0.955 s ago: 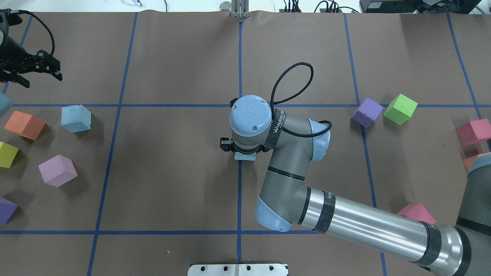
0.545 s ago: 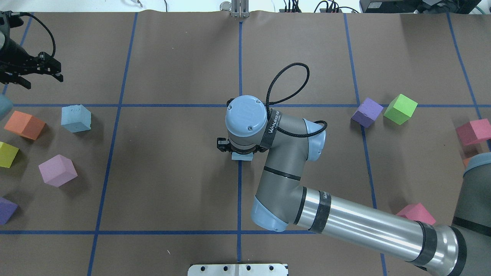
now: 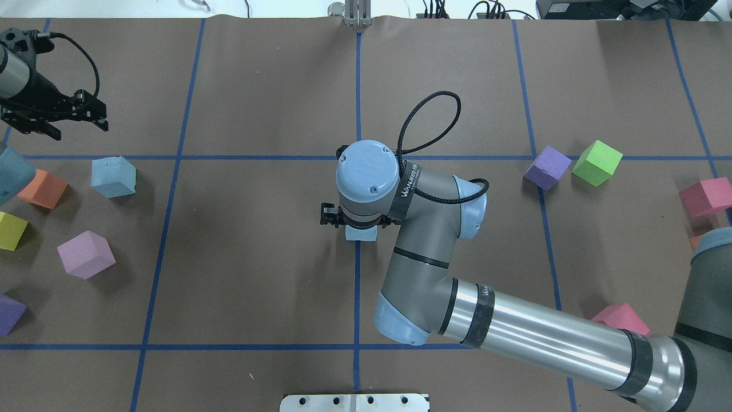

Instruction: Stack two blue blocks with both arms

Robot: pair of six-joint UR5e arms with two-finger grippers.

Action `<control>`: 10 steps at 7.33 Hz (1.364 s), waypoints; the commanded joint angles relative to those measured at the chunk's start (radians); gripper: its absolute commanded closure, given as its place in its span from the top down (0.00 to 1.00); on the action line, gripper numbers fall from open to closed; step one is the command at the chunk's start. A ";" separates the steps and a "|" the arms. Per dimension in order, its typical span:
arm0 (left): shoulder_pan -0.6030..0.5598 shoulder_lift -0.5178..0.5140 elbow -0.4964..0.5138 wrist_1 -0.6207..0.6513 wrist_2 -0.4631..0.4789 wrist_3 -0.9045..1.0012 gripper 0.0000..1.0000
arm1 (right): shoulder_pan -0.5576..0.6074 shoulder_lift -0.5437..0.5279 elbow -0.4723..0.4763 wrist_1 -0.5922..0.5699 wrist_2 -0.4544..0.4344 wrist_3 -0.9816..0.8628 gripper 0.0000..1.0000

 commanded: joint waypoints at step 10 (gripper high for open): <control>0.101 0.050 0.012 -0.105 0.047 -0.098 1.00 | 0.110 -0.093 0.152 -0.011 0.090 -0.054 1.00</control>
